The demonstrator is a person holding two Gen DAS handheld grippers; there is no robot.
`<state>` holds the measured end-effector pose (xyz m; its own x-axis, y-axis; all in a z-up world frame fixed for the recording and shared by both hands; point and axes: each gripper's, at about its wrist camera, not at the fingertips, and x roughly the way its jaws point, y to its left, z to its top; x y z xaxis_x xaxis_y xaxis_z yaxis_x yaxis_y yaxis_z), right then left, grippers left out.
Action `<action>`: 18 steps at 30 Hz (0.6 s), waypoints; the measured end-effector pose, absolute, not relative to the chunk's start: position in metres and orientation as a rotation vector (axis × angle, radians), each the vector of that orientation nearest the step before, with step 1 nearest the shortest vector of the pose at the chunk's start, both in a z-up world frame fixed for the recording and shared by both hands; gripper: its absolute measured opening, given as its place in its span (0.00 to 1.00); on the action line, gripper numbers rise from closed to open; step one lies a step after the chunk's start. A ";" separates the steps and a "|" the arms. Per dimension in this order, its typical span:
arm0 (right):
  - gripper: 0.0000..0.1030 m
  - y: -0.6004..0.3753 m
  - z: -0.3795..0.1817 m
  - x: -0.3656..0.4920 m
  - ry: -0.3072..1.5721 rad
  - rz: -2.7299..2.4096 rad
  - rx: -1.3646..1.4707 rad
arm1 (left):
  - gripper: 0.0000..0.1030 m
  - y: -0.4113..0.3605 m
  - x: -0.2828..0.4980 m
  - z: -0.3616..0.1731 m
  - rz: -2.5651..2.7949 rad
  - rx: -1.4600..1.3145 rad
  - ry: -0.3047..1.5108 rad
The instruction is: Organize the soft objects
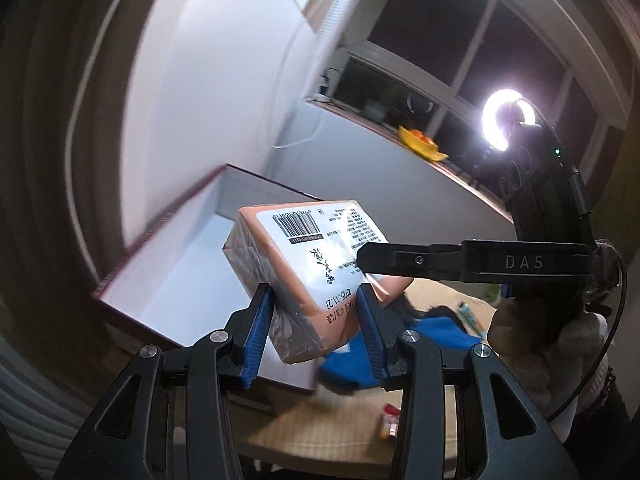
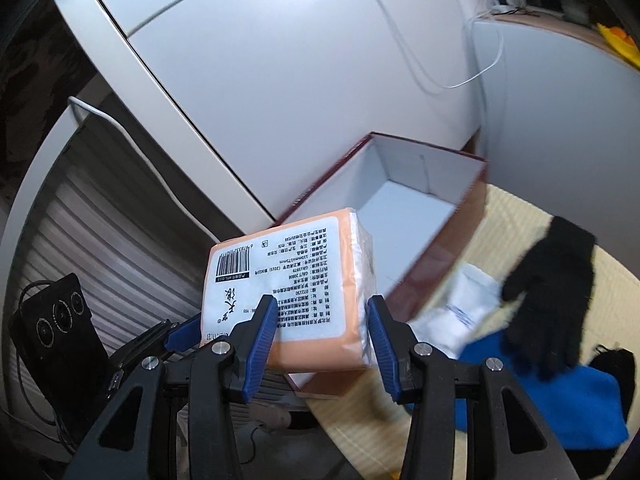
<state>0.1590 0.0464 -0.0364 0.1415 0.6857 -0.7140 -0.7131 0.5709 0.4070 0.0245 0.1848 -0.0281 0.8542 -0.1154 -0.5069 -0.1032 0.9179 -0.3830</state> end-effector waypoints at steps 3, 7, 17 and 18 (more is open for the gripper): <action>0.41 0.057 -0.043 0.162 1.026 1.018 -0.025 | 0.40 0.190 0.028 -0.033 0.020 -0.410 0.558; 0.41 0.069 -0.053 0.166 1.049 1.010 -0.024 | 0.40 0.196 0.032 -0.043 0.043 -0.412 0.577; 0.49 0.079 -0.062 0.170 1.035 0.971 -0.055 | 0.40 0.212 0.037 -0.056 0.124 -0.409 0.599; 0.53 0.077 -0.062 0.171 1.033 0.968 -0.049 | 0.40 0.212 0.036 -0.056 0.126 -0.407 0.597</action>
